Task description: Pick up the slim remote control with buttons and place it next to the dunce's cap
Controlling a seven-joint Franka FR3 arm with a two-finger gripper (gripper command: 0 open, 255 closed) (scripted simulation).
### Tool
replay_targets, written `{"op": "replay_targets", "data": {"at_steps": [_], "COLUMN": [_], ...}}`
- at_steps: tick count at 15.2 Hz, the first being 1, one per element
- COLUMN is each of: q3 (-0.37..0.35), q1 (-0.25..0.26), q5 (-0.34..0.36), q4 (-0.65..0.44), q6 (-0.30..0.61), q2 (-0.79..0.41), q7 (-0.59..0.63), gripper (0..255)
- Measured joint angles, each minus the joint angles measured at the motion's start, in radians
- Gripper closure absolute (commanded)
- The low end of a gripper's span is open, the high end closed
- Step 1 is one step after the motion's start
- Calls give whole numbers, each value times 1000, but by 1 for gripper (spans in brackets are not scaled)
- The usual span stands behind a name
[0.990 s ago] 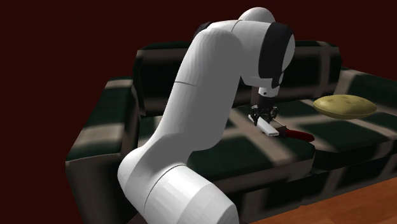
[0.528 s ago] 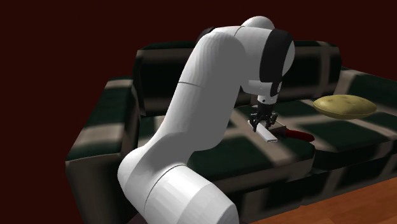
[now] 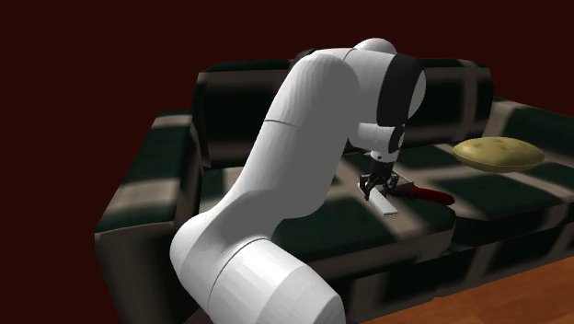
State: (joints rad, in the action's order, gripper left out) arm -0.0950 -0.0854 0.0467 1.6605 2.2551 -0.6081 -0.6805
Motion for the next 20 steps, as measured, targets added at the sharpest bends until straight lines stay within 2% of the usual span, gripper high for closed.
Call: {"op": "replay_targets", "data": {"at_steps": [5, 11, 12, 20], "q3": [3, 3, 3, 1], "q1": [4, 4, 4, 2], "q5": [4, 5, 5, 2], "q4": [-2, -1, -1, 5], "q6": [42, 50, 50, 26], "q2": [-44, -51, -51, -20], "q7": [4, 3, 3, 3], "gripper": [255, 255, 0, 0]}}
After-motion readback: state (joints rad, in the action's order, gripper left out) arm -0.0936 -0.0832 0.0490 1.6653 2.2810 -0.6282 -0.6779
